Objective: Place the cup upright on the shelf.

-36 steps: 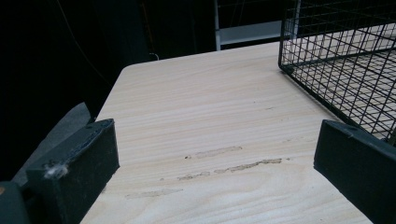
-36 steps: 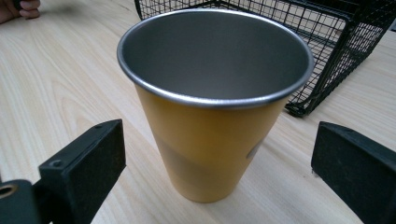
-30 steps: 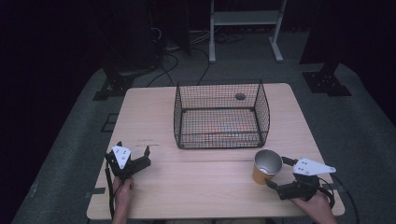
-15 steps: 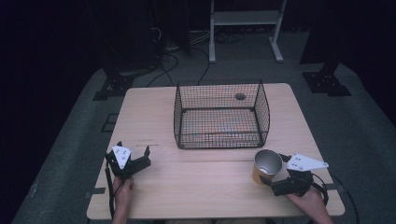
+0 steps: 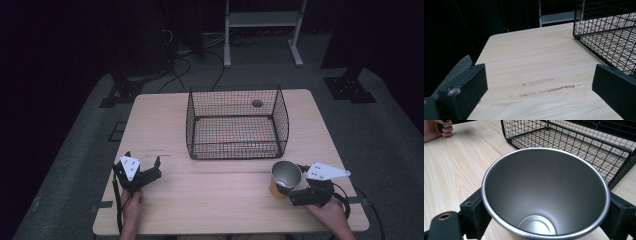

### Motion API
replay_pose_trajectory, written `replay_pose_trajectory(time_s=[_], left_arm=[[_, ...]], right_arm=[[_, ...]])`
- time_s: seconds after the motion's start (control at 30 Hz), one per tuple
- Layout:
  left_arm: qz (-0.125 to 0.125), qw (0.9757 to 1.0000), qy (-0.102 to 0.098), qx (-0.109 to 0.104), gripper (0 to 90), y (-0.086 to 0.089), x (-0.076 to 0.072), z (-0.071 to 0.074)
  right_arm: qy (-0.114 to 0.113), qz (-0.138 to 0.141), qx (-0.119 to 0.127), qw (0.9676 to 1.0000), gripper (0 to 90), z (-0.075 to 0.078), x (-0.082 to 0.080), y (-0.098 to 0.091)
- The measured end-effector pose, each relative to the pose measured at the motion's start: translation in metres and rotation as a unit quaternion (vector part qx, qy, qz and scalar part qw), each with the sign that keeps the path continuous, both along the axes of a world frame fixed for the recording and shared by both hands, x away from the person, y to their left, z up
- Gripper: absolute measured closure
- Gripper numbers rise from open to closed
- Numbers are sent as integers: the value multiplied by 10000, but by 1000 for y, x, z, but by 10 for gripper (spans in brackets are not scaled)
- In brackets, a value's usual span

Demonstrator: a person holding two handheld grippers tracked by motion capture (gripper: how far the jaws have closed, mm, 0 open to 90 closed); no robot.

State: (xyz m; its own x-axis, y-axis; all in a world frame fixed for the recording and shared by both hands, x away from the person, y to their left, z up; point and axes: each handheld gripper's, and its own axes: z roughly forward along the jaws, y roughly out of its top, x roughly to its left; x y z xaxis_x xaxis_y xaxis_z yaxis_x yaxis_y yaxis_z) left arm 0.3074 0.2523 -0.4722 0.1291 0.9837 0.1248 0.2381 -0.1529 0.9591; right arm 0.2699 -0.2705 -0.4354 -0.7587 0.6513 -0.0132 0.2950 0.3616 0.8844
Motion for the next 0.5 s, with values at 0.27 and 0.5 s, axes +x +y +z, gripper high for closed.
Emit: replay_pose_trajectory(time_s=[0.27, 0.5], left_arm=[[1, 10000, 1, 4, 0, 0, 0, 0], [-5, 10000, -2, 6, 0, 0, 0, 0]], right_arm=[[93, 129, 206, 9997, 123, 12, 4, 0], [25, 309, 376, 9988, 123, 40, 11, 4]])
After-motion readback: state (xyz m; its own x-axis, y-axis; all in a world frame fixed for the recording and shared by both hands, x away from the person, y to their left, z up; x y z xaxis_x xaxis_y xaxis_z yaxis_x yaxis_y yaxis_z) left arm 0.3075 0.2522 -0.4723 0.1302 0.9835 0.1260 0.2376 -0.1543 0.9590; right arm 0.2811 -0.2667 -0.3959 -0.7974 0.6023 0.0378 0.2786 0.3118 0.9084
